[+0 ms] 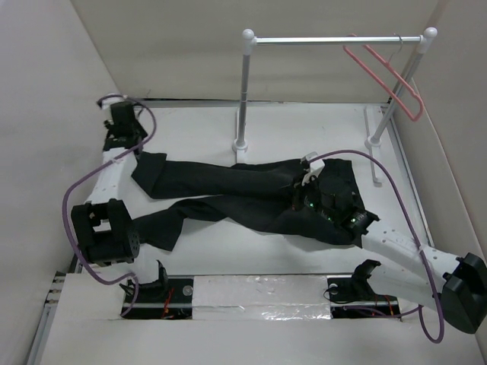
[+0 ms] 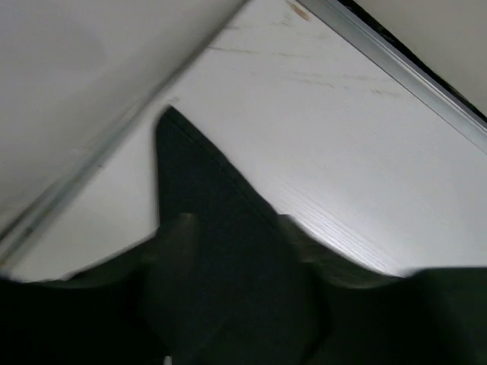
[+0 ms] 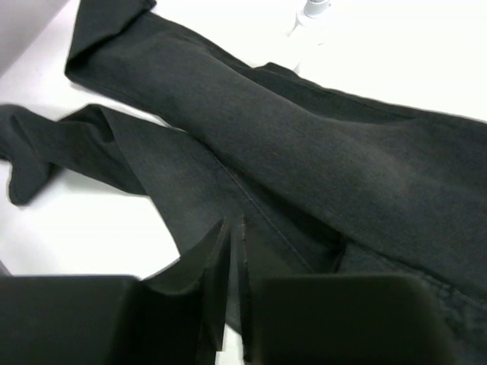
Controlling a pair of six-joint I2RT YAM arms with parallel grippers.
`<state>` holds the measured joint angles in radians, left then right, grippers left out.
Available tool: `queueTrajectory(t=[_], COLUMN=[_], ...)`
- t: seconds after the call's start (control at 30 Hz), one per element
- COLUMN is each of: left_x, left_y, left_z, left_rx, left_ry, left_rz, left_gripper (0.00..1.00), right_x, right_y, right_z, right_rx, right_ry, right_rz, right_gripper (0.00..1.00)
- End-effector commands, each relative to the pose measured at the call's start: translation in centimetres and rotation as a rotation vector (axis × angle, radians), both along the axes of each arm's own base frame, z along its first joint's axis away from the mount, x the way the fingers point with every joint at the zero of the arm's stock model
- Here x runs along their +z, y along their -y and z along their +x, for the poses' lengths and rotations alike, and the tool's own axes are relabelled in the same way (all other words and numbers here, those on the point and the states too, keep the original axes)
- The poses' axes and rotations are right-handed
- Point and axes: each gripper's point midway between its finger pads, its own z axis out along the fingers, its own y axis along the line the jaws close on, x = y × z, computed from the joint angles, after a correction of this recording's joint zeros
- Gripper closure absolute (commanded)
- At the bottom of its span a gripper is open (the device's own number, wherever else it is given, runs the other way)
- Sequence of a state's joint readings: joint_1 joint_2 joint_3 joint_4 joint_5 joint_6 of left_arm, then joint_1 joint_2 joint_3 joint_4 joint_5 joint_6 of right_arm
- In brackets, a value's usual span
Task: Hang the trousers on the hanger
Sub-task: Flatten out the trousers at the center of the board.
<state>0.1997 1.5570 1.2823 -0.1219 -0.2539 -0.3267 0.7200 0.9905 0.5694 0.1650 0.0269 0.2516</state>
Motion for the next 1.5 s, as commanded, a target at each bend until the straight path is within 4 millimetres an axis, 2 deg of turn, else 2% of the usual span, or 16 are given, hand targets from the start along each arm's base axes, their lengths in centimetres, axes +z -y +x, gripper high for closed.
queueTrajectory(t=[0.0,0.03,0.1,0.13,0.17,0.27,0.33,0.6,0.67,0.77,0.8,0.87,1.13,1.2,1.37,1.47], left_x=[-0.7,-1.9,-4.4,-7.4,-6.9,-10.1,-12.3,-14.9,-15.1,-15.2,-15.1,-14.4,-12.7,-11.2,-7.3,-6.8], left_y=[7.1,9.1,10.1,10.0,10.1,9.8,9.4,9.0,8.9,8.6,8.5,7.2,1.6,0.6,-3.6,-5.7], left_z=[0.2,-0.2,0.4,-0.1,0.8,1.3,1.3,3.1,3.5,3.7,3.6,3.2,-0.5,-1.5,-6.6,-10.7], left_rx=[-0.114,-0.129,-0.145,-0.144,-0.138,-0.125,-0.105,-0.072,-0.072,-0.047,-0.036,-0.008,0.123,0.167,0.41,0.545], left_ry=[-0.018,-0.073,-0.178,-0.298,-0.301,-0.411,-0.471,-0.519,-0.522,-0.529,-0.521,-0.501,-0.462,-0.422,-0.325,-0.313], left_rz=[0.069,0.121,0.153,0.157,0.152,0.173,0.188,0.219,0.226,0.241,0.24,0.229,0.15,0.132,0.119,0.136], left_gripper=[0.7,0.74,0.79,0.79,0.77,0.66,0.63,0.58,0.58,0.78,0.92,1.0,1.0,1.0,1.0,1.0], right_x=[1.8,1.8,1.9,2.0,2.1,2.5,2.9,3.3,3.2,3.2,3.1,3.1,3.4,3.4,3.7,4.1], right_y=[-0.5,-0.5,-0.4,-0.4,-0.4,-0.1,0.0,-0.6,-0.6,-0.9,-0.9,-0.7,-0.2,-0.3,-0.4,-0.3], right_z=[0.5,0.5,0.5,0.5,0.4,0.2,0.1,-0.6,-0.6,-0.6,-0.6,-0.4,-0.3,-0.3,-0.7,-0.9], right_rx=[0.008,0.01,0.007,0.005,0.01,0.004,0.004,0.051,0.055,0.061,0.062,0.046,0.025,0.028,0.046,0.047], right_ry=[0.04,0.039,0.043,0.045,0.047,0.058,0.07,0.071,0.068,0.066,0.064,0.066,0.072,0.072,0.076,0.083], right_rz=[0.035,0.035,0.037,0.039,0.041,0.047,0.057,0.073,0.074,0.082,0.081,0.076,0.076,0.076,0.086,0.094], right_gripper=[1.0,1.0,1.0,1.0,0.99,0.77,0.71,0.64,0.64,0.64,0.64,0.64,0.63,0.63,0.63,0.63])
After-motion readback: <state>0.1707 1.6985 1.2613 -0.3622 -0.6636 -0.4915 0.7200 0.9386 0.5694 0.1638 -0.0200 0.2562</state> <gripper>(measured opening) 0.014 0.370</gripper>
